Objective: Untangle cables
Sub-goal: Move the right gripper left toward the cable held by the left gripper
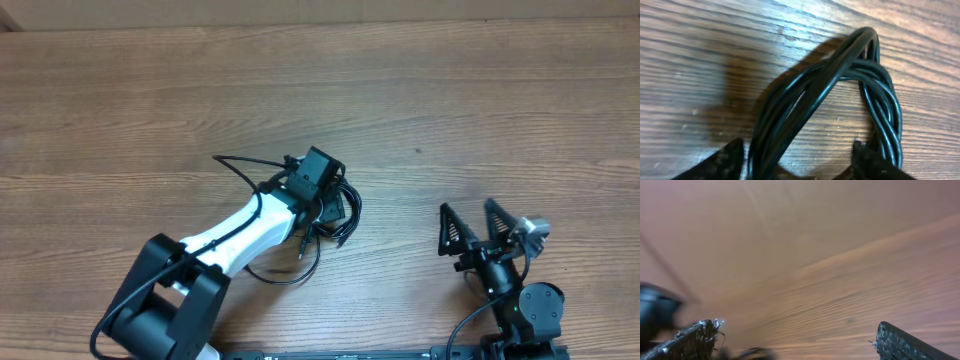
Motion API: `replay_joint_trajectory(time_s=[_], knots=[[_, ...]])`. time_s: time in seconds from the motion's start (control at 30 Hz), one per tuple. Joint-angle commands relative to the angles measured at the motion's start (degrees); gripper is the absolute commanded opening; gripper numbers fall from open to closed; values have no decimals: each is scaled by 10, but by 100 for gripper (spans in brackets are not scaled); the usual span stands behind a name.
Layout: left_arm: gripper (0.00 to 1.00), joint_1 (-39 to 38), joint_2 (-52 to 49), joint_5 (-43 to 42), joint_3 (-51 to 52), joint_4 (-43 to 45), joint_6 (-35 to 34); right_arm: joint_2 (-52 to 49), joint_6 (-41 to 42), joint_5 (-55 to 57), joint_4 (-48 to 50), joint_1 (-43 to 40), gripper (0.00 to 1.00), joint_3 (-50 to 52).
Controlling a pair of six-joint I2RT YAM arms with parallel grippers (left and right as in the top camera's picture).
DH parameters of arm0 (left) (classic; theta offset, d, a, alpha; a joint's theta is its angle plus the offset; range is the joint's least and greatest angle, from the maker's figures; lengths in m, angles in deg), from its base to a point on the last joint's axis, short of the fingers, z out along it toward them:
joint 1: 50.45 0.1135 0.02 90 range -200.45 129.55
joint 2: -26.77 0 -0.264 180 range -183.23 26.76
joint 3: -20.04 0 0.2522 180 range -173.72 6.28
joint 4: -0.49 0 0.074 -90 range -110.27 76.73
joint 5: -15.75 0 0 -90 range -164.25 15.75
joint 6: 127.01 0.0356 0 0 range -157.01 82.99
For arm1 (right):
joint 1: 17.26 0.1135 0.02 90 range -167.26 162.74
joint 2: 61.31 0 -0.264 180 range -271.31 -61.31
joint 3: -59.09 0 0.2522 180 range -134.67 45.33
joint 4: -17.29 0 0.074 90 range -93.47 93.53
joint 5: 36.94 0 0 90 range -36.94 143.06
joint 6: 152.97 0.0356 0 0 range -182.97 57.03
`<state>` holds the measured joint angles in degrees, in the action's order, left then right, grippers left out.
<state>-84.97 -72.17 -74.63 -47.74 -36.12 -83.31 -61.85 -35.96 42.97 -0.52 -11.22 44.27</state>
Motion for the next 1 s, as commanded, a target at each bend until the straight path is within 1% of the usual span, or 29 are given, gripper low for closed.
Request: replay_joint_trajectory(time_s=[0.0, 0.07, 0.1, 0.2, 0.37, 0.47, 0.53, 0.6, 0.63, 0.7, 0.77, 0.87, 0.9, 0.97], knots=[[56, -2, -11, 10, 8, 3, 5, 1, 133, -139, 8, -2, 100, 6], [49, -4, -11, 10, 10, 4, 5, 1, 151, -222, 9, -2, 100, 6], [47, -4, -11, 10, 12, 4, 5, 1, 151, -260, 9, -2, 100, 6], [46, -4, -12, 10, 16, 2, 5, 1, 152, -345, 7, -2, 100, 6], [47, -4, -19, 9, 16, -4, 4, 1, 152, -451, 7, -2, 100, 6], [47, -3, -31, 1, 15, 3, 4, 1, 152, -471, 7, -2, 100, 6], [38, -1, -37, -3, 15, 7, 4, 1, 152, -470, 7, -2, 100, 6], [31, 3, -38, -8, 15, 8, 4, 1, 152, -470, 7, -2, 100, 6], [24, 5, -38, -10, 15, 8, 4, 1, 152, -470, 7, -2, 100, 6], [5, 9, -38, -17, 15, 8, 4, 1, 152, -471, 7, -2, 100, 6], [4, 14, -37, -25, 15, 7, 5, 1, 173, -471, 7, -2, 100, 6], [4, 22, -31, -43, 14, 1, 8, 1, 243, -472, 13, -2, 100, 6], [4, 26, -25, -57, 14, -3, 16, 1, 243, -471, 14, -2, 100, 6], [4, 33, -7, -82, 14, -21, 33, 1, 213, -469, 14, -2, 100, 6]])
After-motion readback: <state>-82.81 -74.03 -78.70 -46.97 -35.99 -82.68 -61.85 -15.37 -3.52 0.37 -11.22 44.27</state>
